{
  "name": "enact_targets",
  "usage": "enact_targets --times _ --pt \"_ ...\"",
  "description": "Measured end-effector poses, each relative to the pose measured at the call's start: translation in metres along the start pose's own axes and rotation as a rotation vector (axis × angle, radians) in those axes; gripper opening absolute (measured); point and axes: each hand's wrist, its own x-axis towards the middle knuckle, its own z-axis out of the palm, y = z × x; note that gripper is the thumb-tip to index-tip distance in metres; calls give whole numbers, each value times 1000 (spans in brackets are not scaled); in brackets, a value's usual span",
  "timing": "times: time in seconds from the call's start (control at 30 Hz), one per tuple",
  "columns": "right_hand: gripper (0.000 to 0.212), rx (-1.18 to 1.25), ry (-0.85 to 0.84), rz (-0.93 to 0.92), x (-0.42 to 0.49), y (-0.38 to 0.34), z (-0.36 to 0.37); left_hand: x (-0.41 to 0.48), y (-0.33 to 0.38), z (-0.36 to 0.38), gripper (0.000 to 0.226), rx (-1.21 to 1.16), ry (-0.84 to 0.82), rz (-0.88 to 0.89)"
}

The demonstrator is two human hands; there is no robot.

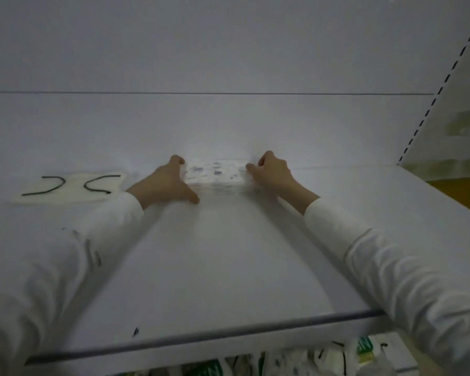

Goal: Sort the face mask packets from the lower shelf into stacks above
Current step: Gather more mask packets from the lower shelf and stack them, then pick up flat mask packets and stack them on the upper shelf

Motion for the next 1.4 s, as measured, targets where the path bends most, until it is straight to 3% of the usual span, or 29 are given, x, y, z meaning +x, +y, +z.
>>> enact_targets --times 0.07,0.27,0.4,0.5,0.7,0.83,1.1,1.4 --pt "52 24 -55 26 -1 -1 0 -4 -3 4 86 -20 81 45" --pt "38 107 -23 -11 -4 -3 5 -5 -7 17 76 -35 163 105" --pt "41 -91 40 -48 -10 -3 2 -13 -6 14 77 83 160 88" --pt "39 -230 104 -196 -23 -6 -12 -29 -2 -2 59 131 226 145" --pt "38 -339 71 -393 -78 -27 -40 -88 11 -21 30 164 314 351" --pt "31 -308 124 -429 -137 -43 -46 -138 11 -17 22 167 286 446" --pt "26 -259 234 -522 -275 -71 -37 -252 -7 4 15 -111 227 543" --pt "31 -296 175 -726 -382 -48 -33 -330 -19 27 8 -343 66 652"
